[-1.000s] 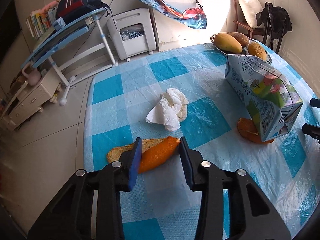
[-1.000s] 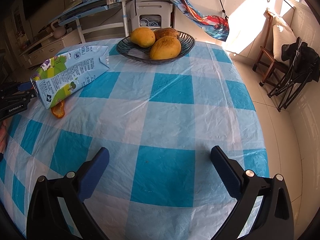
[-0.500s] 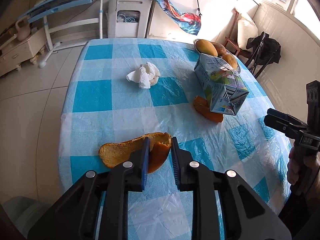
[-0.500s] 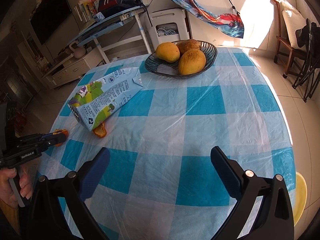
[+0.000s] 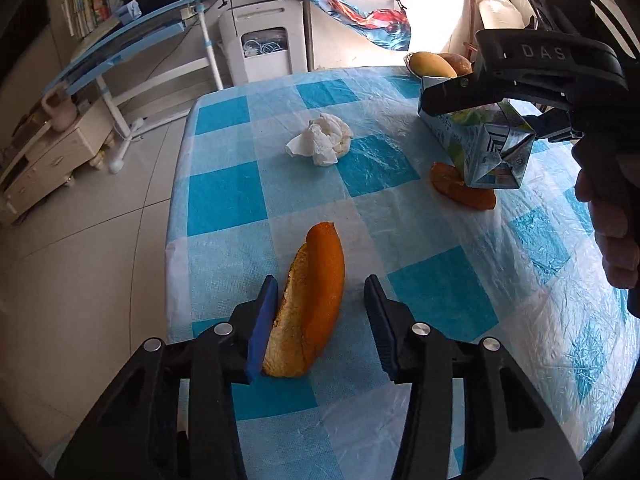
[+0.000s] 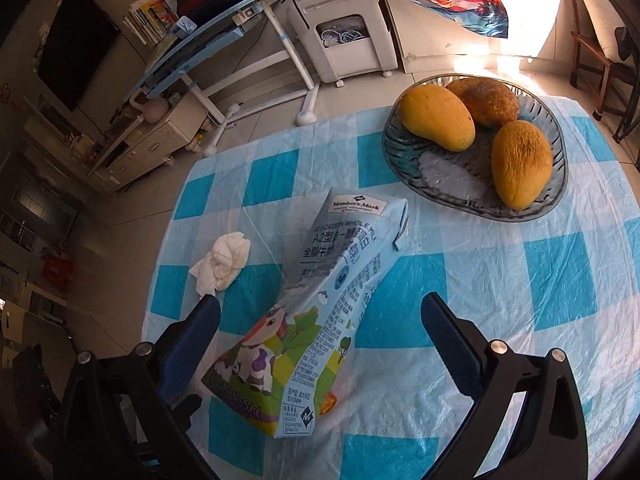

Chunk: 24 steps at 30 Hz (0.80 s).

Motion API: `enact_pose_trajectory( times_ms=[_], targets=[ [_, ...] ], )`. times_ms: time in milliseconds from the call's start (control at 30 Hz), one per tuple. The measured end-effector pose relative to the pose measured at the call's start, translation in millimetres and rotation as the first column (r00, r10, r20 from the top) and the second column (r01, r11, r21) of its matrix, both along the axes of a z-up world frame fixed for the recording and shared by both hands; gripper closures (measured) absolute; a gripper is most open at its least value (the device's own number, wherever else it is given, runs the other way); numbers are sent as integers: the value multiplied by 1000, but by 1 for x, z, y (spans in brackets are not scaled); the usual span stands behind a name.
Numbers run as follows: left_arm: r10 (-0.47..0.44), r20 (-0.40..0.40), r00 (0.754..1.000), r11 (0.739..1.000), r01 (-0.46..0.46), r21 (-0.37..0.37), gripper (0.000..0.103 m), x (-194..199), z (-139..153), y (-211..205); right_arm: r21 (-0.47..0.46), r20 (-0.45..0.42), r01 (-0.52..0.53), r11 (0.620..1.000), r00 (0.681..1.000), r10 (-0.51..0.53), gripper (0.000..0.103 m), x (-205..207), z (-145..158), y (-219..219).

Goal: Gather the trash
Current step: 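Grasp the milk carton with the right gripper while the left gripper holds the crust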

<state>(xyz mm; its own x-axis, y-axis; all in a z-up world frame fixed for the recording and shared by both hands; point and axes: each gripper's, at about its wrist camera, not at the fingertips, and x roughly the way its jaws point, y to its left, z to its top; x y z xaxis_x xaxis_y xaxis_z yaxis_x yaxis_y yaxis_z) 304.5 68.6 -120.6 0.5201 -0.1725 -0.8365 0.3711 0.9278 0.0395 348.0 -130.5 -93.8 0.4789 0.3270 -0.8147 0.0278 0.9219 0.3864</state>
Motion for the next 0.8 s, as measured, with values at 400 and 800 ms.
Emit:
enact_pose_trajectory(
  times_ms=[400, 800],
  targets=[
    [-60, 30, 998, 998, 60, 17, 85, -16, -1, -25, -13, 22, -68, 998, 997, 68, 72, -46, -2, -28],
    [-80, 33, 996, 997, 80, 4, 86, -37, 0, -41, -278, 51, -165, 946, 981, 186, 72, -146, -3, -54]
  ],
)
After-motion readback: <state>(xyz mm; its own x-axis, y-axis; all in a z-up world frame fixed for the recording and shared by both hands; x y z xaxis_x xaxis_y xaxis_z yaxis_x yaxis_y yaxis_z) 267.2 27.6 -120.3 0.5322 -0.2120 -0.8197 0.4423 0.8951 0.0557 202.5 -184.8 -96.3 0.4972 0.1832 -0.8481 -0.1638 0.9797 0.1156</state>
